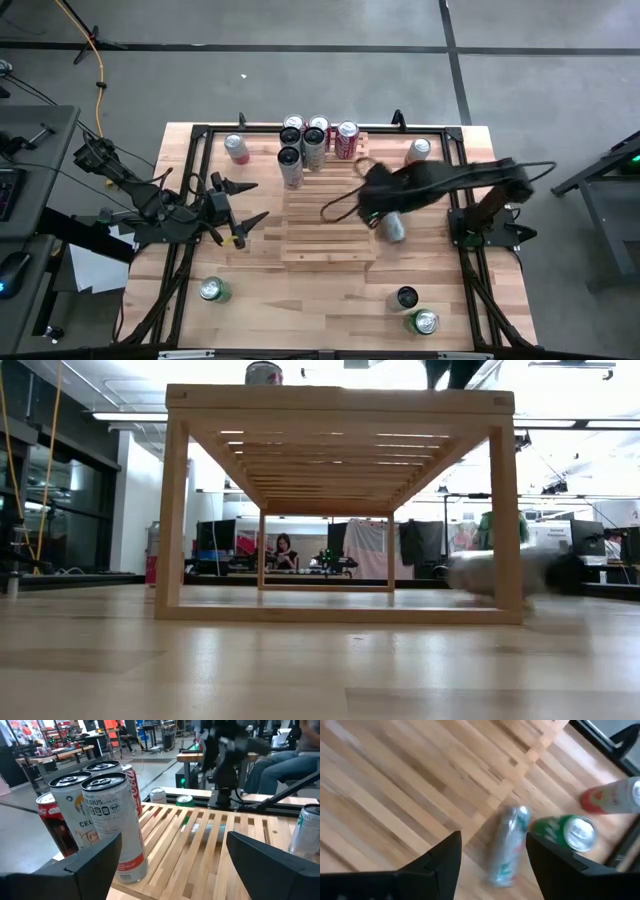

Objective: Place canned beverage on shelf
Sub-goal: Align the bottom left peach vibe celsius soda can with the other peach vibe celsius soda can, then align the right peach vibe celsius soda can with the other peach vibe celsius soda can on the shelf

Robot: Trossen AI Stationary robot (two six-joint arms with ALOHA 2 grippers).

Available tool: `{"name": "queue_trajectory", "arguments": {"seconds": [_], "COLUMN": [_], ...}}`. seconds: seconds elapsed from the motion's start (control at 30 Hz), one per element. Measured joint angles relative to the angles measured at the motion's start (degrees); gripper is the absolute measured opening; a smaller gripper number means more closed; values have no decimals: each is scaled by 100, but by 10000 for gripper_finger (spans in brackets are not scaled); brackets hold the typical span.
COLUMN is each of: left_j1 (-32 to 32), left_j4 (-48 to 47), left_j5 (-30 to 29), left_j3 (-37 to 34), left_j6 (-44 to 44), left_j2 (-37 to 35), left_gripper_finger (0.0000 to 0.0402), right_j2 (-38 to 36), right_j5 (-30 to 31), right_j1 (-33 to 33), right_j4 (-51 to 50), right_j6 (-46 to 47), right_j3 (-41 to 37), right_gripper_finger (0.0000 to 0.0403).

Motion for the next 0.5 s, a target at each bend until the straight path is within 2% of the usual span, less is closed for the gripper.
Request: {"name": "queue_trajectory", "arguments": {"seconds": [0.13, 0.33, 0.5], "left_j1": [2, 2, 5], "left_j4": [23, -70, 0], "left_j5": [-1, 42, 10], "left_j3": [0, 2, 2], "left_j6": [-8, -111, -80], "left_j2": [0, 4, 4], "left_gripper_finger": [351, 351, 351], "right_j2": [-384, -1502, -2487], "right_j5": [155, -43, -39], "right_j1": [52, 222, 210], "right_j4": [73, 47, 247], "right_j6": [456, 1496, 1880], "right_j3": [-505, -2334, -3735], "right_gripper_finger": [207, 207, 207]}}
